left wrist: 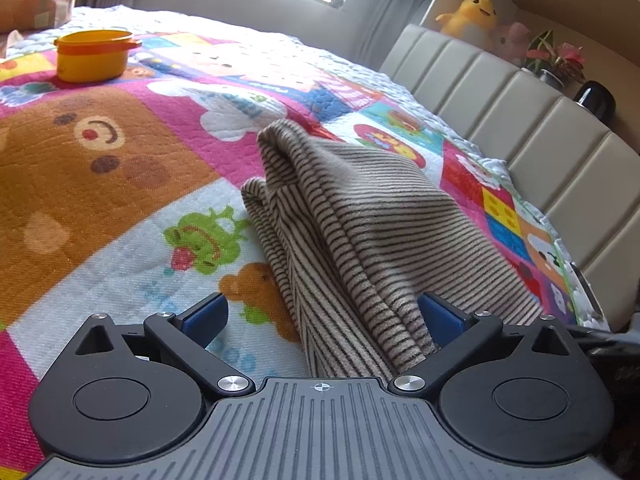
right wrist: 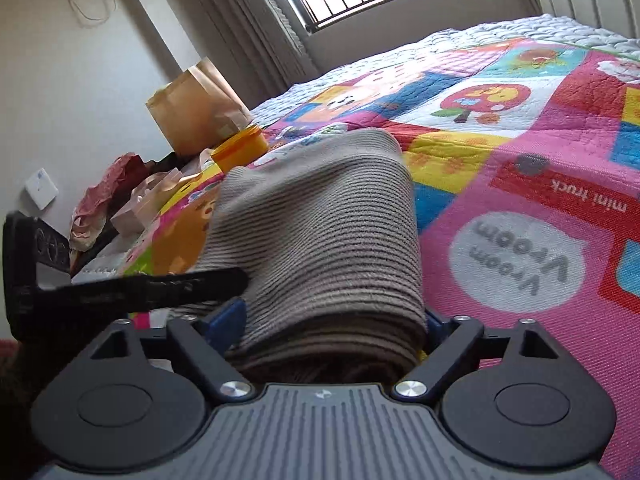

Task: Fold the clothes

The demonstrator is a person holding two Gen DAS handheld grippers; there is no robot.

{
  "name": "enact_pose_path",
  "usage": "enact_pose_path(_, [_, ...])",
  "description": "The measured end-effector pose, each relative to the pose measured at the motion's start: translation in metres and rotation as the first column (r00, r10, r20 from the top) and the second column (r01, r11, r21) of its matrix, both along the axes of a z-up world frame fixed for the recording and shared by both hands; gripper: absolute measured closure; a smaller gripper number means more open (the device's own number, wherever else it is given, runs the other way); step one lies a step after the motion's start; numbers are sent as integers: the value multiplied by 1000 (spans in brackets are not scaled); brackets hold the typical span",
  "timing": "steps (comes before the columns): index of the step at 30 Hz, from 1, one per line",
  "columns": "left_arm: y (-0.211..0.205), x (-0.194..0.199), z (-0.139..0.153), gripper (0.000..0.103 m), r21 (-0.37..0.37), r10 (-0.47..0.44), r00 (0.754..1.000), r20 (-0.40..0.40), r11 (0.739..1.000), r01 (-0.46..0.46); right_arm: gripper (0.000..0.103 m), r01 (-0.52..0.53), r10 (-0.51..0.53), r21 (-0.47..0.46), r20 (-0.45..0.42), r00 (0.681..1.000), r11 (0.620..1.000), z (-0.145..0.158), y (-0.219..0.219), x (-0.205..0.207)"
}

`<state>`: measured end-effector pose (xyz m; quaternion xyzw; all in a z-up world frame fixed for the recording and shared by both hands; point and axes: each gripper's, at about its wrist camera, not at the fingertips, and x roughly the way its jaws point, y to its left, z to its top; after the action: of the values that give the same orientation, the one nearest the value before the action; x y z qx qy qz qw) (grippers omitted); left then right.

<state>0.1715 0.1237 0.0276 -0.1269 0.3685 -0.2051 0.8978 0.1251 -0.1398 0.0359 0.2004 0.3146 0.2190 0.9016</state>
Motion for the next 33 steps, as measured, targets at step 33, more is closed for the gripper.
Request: enact_pose_path(33, [9,2,-3,0,-13,-5,1000,10,1000,5,24,-53,49,-39,-99,994,998,-10,14,36])
